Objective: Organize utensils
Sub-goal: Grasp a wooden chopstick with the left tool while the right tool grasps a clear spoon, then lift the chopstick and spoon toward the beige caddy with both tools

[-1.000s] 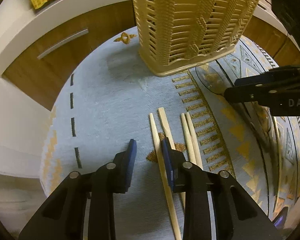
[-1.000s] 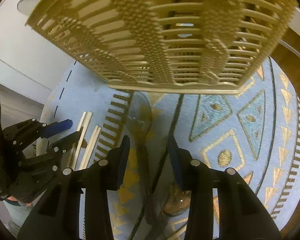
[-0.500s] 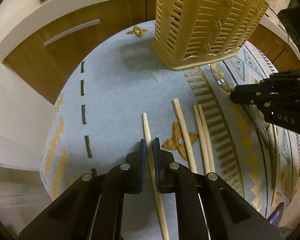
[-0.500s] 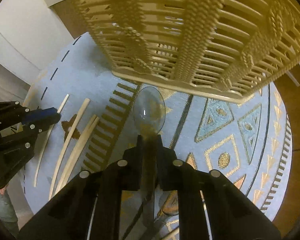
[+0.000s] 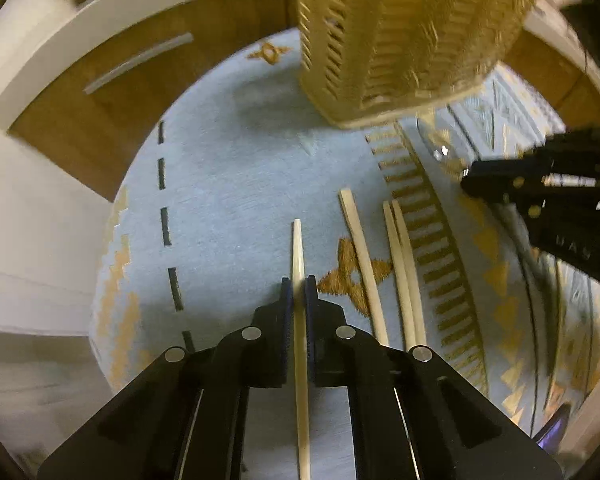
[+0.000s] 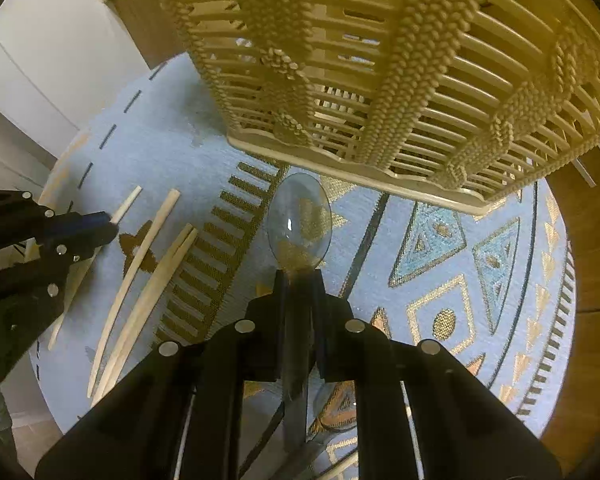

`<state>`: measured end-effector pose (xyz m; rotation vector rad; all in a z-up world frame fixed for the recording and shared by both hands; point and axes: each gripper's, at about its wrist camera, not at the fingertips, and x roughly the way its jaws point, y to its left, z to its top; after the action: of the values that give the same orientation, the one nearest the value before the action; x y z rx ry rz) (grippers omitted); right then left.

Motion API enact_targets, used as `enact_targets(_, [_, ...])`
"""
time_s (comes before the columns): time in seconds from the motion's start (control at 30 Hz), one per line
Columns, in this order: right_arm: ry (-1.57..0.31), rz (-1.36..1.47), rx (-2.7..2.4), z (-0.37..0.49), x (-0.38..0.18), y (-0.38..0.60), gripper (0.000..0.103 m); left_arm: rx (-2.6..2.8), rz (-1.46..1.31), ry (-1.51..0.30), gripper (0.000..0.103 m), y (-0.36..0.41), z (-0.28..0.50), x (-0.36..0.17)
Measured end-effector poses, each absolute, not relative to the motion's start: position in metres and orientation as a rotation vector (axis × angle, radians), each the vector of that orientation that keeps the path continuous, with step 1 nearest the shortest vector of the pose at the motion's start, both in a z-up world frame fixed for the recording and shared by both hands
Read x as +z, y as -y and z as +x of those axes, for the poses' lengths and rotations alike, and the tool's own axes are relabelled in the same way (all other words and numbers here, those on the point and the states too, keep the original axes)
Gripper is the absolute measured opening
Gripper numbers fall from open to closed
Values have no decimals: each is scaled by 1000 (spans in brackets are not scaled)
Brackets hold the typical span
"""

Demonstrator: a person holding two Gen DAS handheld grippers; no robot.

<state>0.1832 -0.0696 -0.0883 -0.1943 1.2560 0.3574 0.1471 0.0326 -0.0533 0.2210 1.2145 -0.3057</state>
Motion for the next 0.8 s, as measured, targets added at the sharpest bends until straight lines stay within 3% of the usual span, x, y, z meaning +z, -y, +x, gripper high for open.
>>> enact_targets(0.37, [-1093, 4, 485, 157, -52, 110, 10, -331, -7, -939, 4, -66, 118, 8])
enact_targets(0.8, [-678, 133, 650, 111, 39, 154, 10, -447, -183, -497, 4, -47, 95, 116])
